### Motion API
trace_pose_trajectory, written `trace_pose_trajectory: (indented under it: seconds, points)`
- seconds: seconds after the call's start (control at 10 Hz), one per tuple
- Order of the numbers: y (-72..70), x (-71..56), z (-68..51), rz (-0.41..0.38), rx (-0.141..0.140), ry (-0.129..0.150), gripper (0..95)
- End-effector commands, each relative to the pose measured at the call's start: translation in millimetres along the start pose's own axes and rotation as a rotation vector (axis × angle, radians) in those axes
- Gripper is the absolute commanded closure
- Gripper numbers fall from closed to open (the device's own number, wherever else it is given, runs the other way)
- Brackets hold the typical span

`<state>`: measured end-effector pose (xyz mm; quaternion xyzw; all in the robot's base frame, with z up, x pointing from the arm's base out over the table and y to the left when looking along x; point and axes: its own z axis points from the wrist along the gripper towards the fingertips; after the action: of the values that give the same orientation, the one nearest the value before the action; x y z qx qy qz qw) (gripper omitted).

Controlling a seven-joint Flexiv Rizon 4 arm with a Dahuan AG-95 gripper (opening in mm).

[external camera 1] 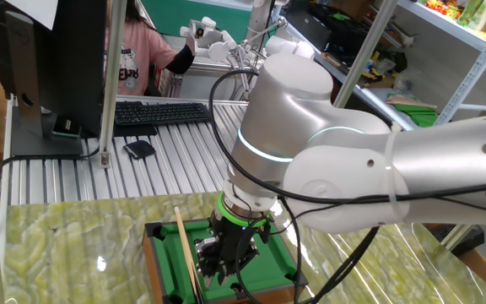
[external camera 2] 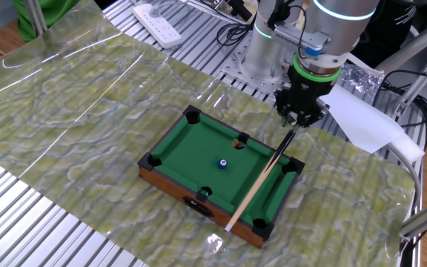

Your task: Hit the pool ball

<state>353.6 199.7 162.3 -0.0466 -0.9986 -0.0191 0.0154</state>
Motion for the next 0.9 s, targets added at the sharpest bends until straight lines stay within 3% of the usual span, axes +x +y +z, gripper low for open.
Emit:
trace_pose_trajectory:
  seconds: [0.1,0.3,0.4,0.9]
  points:
    - [-0.1,-0.2,1.6,0.001,0.001,-0.002,76.0]
    - [1.3,-1.4,4.7,0.01,0.001,-0.002,76.0]
    - [2.0,-2.0,6.3,0.012,0.001,0.0,57.0]
    - [5.8,-2.6,16.8,0.041,0.0,-0.001,57.0]
